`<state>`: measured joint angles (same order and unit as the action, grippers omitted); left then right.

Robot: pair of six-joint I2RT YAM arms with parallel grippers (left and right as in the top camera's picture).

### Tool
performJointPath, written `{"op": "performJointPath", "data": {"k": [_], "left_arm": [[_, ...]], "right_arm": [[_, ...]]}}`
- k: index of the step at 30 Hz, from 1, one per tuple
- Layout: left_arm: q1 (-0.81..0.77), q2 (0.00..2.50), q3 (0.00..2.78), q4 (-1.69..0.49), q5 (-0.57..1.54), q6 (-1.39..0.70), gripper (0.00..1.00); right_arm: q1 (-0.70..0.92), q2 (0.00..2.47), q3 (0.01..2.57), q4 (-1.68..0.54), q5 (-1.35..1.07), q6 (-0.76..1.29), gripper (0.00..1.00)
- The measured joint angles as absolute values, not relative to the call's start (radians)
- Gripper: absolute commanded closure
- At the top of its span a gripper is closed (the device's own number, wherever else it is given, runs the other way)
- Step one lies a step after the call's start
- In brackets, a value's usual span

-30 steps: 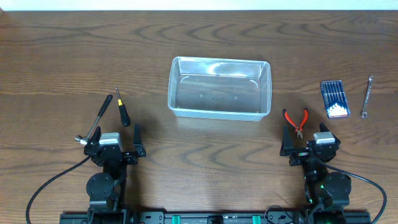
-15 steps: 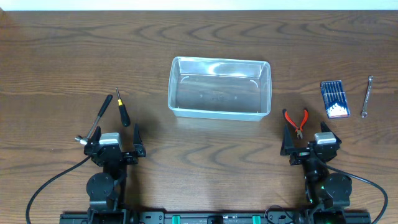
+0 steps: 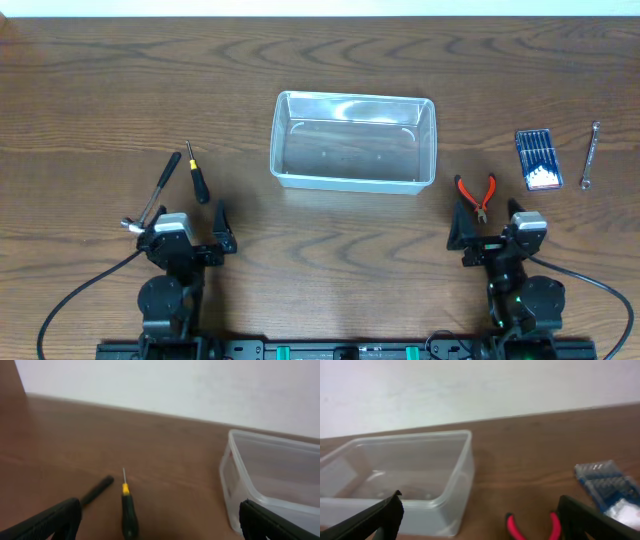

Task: Pack container

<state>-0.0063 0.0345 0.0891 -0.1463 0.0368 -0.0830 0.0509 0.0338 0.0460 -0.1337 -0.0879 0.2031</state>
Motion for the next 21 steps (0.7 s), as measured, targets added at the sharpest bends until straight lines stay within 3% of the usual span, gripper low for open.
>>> {"op": "performJointPath", "data": {"k": [6, 10, 14, 21], "left_arm": [[-0.006, 0.265, 0.487, -0.380, 0.067, -0.108, 0.02], [-0.006, 0.493, 0.839, -0.658, 0.079, -0.109, 0.02], [-0.006, 0.739, 1.133, -0.896, 0.080, -0.109, 0.02], [-0.006, 0.956, 1.292, -1.075, 0.084, -0.109, 0.02]], "right_arm": [[0.051, 0.168, 0.314, -0.306, -0.097, 0.195, 0.01], [0.051, 0.377, 0.572, -0.488, -0.093, 0.169, 0.01], [0.051, 0.688, 0.895, -0.837, -0.059, 0.163, 0.01], [0.027, 1.165, 1.358, -1.343, 0.063, 0.176, 0.01]]}}
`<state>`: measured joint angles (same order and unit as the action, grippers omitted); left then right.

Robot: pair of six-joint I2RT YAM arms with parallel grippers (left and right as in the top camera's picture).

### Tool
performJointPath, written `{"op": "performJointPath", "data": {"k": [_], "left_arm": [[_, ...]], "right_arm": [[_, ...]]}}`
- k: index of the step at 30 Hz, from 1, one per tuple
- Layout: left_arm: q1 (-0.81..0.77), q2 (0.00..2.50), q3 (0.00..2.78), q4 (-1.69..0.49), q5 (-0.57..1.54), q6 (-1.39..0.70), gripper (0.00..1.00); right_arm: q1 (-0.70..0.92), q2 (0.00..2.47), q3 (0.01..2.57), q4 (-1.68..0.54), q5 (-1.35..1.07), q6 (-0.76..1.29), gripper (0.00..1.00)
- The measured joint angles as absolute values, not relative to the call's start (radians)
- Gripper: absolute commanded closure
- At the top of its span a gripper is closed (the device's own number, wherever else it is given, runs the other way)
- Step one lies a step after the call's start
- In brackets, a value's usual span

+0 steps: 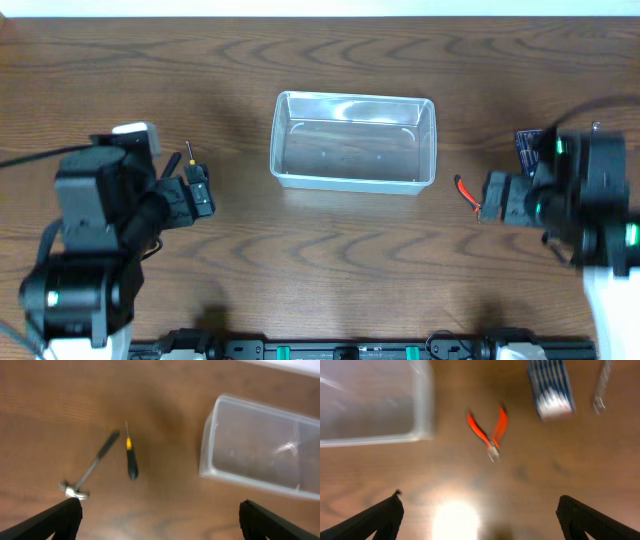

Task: Pack container
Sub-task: 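Move the right gripper down and grasp the red-handled pliers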

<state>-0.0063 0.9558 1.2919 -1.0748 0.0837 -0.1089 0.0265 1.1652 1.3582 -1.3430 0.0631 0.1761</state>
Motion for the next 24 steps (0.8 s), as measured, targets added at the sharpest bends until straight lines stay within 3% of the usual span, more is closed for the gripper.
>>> {"op": "performJointPath", "data": {"k": [4, 12, 24], "left_arm": [[-0.006, 0.998, 1.292, -1.116, 0.086, -0.109, 0.02], [-0.006, 1.047, 1.292, -1.120, 0.091, -0.109, 0.02], [-0.006, 1.100, 1.292, -1.119, 0.091, -0.109, 0.02]], "right_arm": [[0.016, 1.327, 1.464, -1.361, 0.082, 0.176, 0.01], [-0.061, 1.539, 1.456, -1.196, 0.089, 0.210, 0.01], [-0.143, 1.727, 1.122, -0.865, 0.041, 0.282, 0.01]]}}
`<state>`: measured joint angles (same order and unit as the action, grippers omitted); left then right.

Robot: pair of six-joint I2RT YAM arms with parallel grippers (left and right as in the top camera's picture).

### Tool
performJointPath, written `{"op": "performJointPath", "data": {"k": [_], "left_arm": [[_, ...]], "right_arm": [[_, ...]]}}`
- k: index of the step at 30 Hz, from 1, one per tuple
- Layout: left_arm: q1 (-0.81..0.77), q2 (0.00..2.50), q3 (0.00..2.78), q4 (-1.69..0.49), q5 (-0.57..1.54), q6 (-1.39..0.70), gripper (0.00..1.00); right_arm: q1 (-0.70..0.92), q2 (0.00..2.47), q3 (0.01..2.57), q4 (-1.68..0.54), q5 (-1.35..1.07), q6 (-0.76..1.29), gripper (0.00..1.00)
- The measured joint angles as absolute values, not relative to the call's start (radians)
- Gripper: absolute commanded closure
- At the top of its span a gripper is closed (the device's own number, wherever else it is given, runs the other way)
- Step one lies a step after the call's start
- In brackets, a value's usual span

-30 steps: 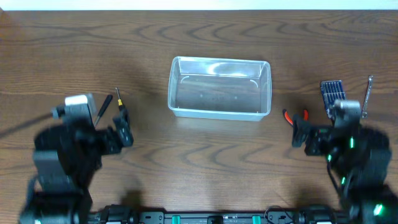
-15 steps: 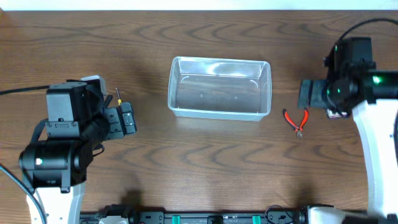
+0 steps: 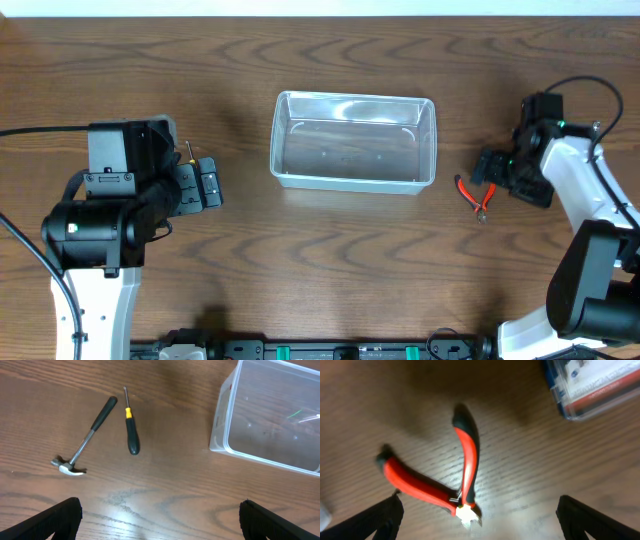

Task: Pack container
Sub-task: 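Move the right gripper down and grasp the red-handled pliers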

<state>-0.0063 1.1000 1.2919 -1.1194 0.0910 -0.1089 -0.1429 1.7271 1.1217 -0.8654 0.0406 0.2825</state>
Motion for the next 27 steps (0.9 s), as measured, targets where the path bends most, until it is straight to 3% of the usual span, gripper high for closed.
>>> {"op": "performJointPath", "data": {"k": [9, 27], "left_arm": [[-0.006, 1.105, 1.292, -1.119, 0.091, -0.109, 0.02], [-0.006, 1.105, 1.292, -1.119, 0.091, -0.109, 0.02]], "right_arm": [[-0.143, 1.727, 0.947, -0.661, 0.037, 0.305, 0.01], [-0.143, 1.727, 0.934, -0.577, 0.064, 0.305, 0.03]]}}
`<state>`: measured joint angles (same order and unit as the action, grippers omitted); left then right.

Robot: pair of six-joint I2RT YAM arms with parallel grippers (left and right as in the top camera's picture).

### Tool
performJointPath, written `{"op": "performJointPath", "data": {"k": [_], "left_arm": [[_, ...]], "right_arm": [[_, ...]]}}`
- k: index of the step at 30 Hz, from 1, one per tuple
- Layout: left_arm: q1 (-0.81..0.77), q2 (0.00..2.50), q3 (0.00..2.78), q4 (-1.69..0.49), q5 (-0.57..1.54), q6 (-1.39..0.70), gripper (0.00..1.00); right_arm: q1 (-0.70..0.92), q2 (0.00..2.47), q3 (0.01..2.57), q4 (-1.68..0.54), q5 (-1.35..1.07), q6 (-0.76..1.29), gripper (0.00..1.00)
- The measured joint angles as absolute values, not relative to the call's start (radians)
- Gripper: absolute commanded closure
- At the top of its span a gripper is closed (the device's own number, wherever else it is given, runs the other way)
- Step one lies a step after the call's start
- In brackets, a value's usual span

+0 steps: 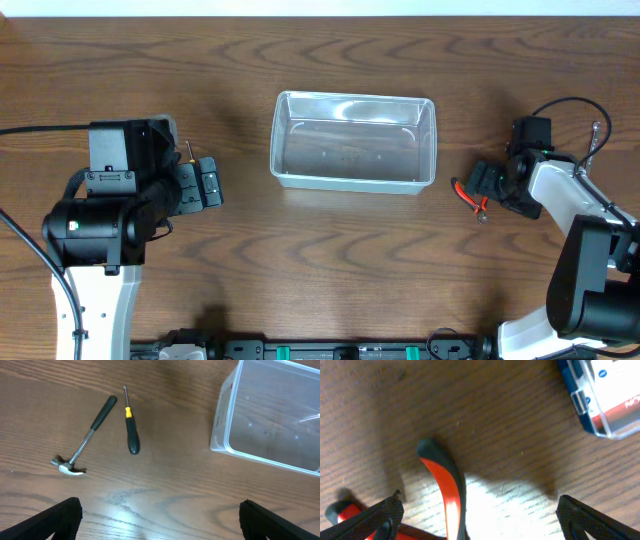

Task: Pack container
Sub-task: 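Move the right gripper down and grasp the red-handled pliers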

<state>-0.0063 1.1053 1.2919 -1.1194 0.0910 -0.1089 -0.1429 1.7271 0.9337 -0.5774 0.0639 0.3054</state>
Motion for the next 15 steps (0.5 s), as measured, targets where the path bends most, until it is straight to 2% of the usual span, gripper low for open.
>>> {"op": "performJointPath", "data": {"k": [10, 15], "left_arm": [[-0.006, 1.105, 1.292, -1.119, 0.091, -0.109, 0.02], [-0.006, 1.105, 1.292, -1.119, 0.091, -0.109, 0.02]], "right_arm": [[-0.143, 1.720, 0.898, -0.556, 0.060, 0.317, 0.33], [-0.142, 1.707, 0.880, -0.549, 0.056, 0.318, 0.59]]}}
